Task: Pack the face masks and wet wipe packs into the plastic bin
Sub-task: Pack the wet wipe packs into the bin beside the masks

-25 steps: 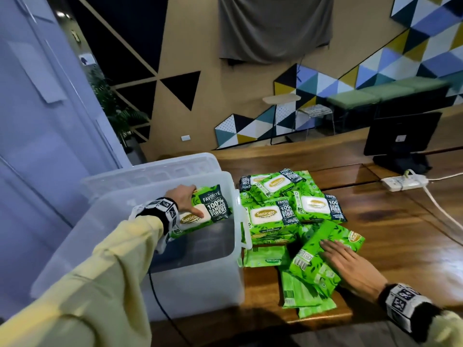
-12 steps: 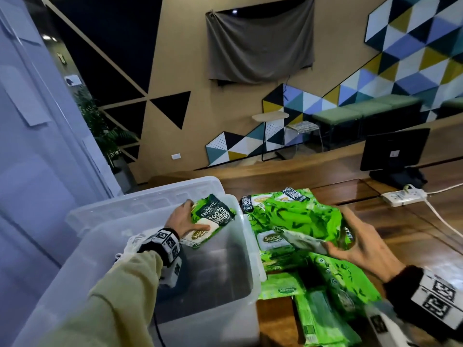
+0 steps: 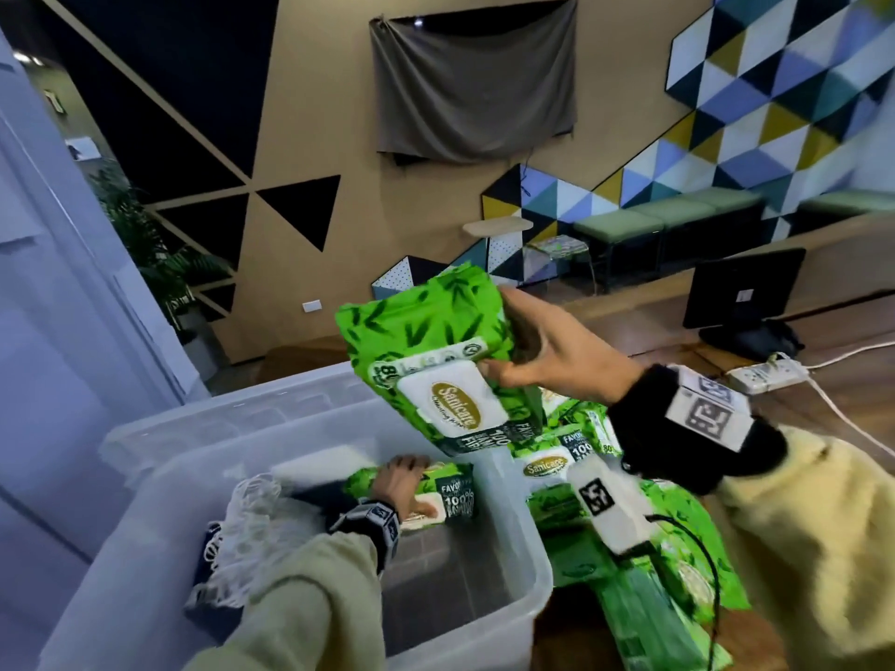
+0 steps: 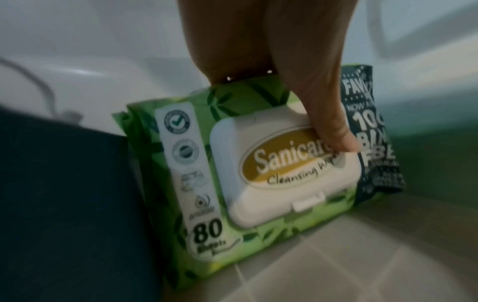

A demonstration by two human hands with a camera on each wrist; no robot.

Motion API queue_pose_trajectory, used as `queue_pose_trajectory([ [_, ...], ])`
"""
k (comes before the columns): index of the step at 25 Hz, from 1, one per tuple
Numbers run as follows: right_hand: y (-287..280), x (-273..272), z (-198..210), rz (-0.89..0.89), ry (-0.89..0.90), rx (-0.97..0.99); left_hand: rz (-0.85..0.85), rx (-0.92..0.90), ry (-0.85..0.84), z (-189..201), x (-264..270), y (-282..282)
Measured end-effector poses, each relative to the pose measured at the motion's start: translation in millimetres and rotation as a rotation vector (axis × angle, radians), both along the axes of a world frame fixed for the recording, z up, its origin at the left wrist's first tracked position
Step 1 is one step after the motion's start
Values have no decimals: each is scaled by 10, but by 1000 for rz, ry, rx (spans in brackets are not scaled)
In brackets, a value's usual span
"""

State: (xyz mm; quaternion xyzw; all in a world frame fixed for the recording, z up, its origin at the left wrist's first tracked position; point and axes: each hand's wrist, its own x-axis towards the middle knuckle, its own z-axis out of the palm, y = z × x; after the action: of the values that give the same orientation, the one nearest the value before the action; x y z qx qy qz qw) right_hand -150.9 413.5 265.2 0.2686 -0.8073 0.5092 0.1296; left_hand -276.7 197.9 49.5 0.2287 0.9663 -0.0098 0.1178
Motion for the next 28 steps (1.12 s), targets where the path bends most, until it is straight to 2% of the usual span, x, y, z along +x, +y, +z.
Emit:
queue_pose_trajectory([
  [3, -383, -333, -26, 30, -30, 250, 52, 118, -229, 227, -7, -205],
  [5, -579, -505, -54, 48, -70, 420, 171, 372, -184, 454, -71, -474],
  [7, -733, -645, -112, 48, -84, 623, 362, 777, -149, 851, -109, -851],
  [8, -818, -701, -146, 51, -101, 719, 325, 979, -149, 1045, -122, -1053],
  [9, -908, -742, -184, 67, -126, 803, 254, 1107, -138, 1228, -99, -1207],
  [11, -1092, -780, -273, 130, -174, 928, 137, 1240, -266, 1528, 89, -1291],
  [12, -1180, -801, -328, 162, -204, 973, 54, 1193, -316, 1653, 206, -1249],
  [14, -1336, -832, -429, 221, -242, 1063, -43, 840, -339, 1736, 357, -1040],
  [16, -1424, -835, -523, 261, -274, 1114, -69, 455, -310, 1541, 391, -795],
  [17, -1448, -846, -586, 271, -287, 1115, -34, 357, -282, 1370, 369, -709],
  [19, -1454, -861, -723, 286, -308, 1159, 44, 362, -279, 1082, 317, -611],
  [22, -1381, -895, -767, 310, -300, 1313, -28, 338, -185, 754, 231, -550],
  [23, -1299, -892, -712, 286, -287, 1306, -51, 306, -164, 641, 224, -542],
  [25, -987, -912, -519, 174, -247, 1127, -49, 273, -144, 466, 194, -520],
  [28, -233, -890, -422, 73, -427, 580, 60, 378, -160, 377, 120, -538],
])
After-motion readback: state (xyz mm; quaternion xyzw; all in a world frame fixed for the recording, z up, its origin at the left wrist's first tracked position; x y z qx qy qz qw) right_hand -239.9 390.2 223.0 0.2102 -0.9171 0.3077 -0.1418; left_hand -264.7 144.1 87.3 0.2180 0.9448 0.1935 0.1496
